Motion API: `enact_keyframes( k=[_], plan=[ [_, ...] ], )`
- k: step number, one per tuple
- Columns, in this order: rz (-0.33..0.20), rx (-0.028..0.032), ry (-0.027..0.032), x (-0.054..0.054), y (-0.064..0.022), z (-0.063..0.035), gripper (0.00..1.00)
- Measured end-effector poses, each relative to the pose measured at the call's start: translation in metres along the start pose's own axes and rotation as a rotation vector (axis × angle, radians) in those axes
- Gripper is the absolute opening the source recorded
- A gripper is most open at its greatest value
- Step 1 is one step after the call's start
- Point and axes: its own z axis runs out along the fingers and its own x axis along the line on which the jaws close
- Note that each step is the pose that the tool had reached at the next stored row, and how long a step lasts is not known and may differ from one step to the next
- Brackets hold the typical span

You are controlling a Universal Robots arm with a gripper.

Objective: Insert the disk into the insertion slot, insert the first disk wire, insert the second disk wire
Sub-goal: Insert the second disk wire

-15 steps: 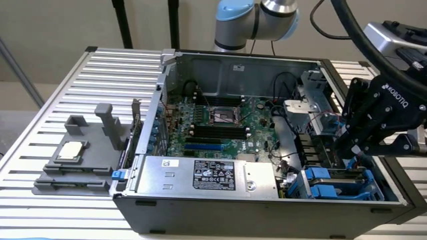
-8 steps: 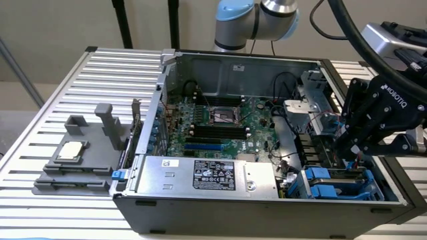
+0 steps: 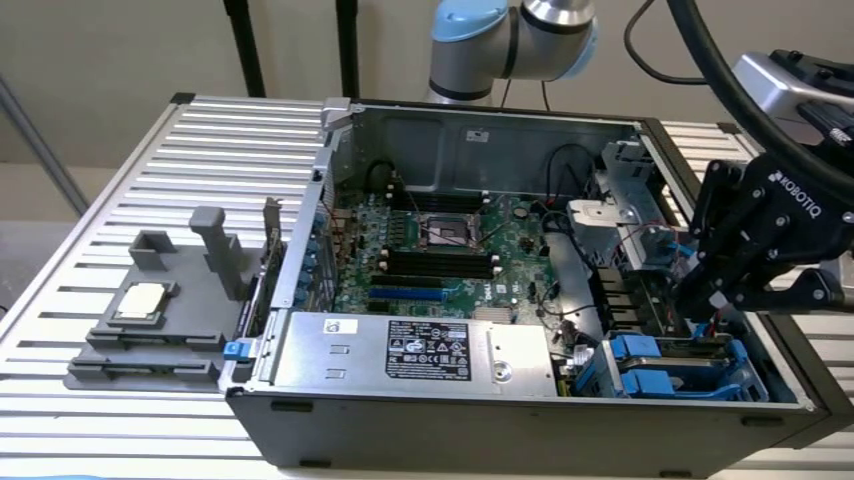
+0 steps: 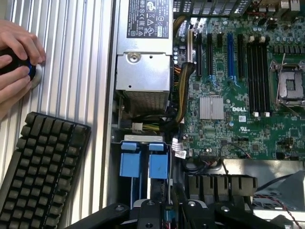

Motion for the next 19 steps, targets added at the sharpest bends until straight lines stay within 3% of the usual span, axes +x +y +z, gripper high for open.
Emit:
enact_keyframes(
  k=[2,11,19],
  plan=[
    [0.000,0.0000,0.0034,-0.0005,-0.0005,0.0015,0.25],
    [0.001,0.0010,0.0051,-0.0027,-0.0020,0.0048,0.25],
    [0.002,0.0095,0.0114,-0.0057,-0.0031,0.0059,0.25]
  ],
)
